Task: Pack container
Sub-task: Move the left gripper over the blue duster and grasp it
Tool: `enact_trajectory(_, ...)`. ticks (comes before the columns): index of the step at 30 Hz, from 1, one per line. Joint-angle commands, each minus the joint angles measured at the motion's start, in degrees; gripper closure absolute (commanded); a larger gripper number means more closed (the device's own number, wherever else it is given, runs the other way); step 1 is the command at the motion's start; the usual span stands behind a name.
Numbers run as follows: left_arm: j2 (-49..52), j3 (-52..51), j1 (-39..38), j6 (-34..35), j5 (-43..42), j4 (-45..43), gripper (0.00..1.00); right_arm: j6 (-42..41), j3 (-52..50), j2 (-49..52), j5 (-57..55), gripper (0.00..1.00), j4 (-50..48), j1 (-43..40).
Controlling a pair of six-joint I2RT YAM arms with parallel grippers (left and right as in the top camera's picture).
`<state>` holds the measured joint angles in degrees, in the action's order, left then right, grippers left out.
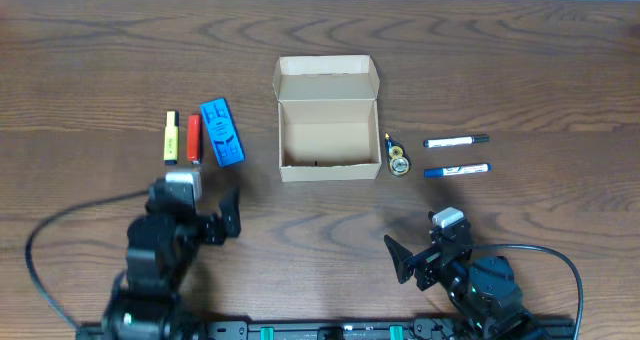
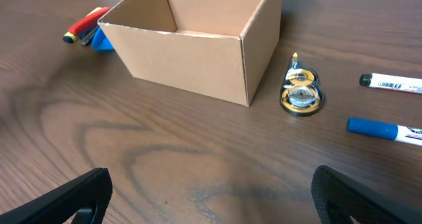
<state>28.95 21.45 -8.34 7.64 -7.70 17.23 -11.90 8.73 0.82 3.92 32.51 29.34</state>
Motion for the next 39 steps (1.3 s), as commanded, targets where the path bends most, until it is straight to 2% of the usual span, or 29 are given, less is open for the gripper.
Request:
enact_trajectory(1,10.62,6.01,0.28,-0.35,5.03,-0.83,0.05,0.61,-0.17,-0.50,-0.50,0.01,0.02,0.63)
enact_trajectory(8,34.84,22.67,-0.04,1.97,6.64,0.07,0.05,0.61,-0.20,-0.50,-0.52,0.01,0.02,0.63)
enact_trajectory(11,41.72,28.02,-0.02,2.25,5.35,3.02,0.05,0.61,-0.20,-0.50,-0.52,0.01,0.02,0.63)
enact_trajectory(13,45.22,29.94,0.07,2.34,3.50,1.90,0.05,0.61,-0.20,-0.50,-0.50,0.01,0.02,0.63)
enact_trajectory(18,49.96,30.05,0.07,4.63,1.88,-2.43,0.05,0.61,-0.17,-0.50,-0.52,0.01,0.02,0.63)
enact_trajectory(23,53.57,30.05,0.02,5.11,1.90,-2.54,0.05,0.61,-0.17,-0.50,-0.52,0.01,0.02,0.63)
enact_trajectory(27,56.59,30.05,-0.61,10.05,5.09,-2.49,0.05,0.61,-0.17,-0.50,-0.52,0.01,0.02,0.63)
enact_trajectory(39,65.35,30.05,-1.92,11.87,9.84,-8.09,0.04,0.61,-0.17,-0.50,-0.50,0.01,0.02,0.63)
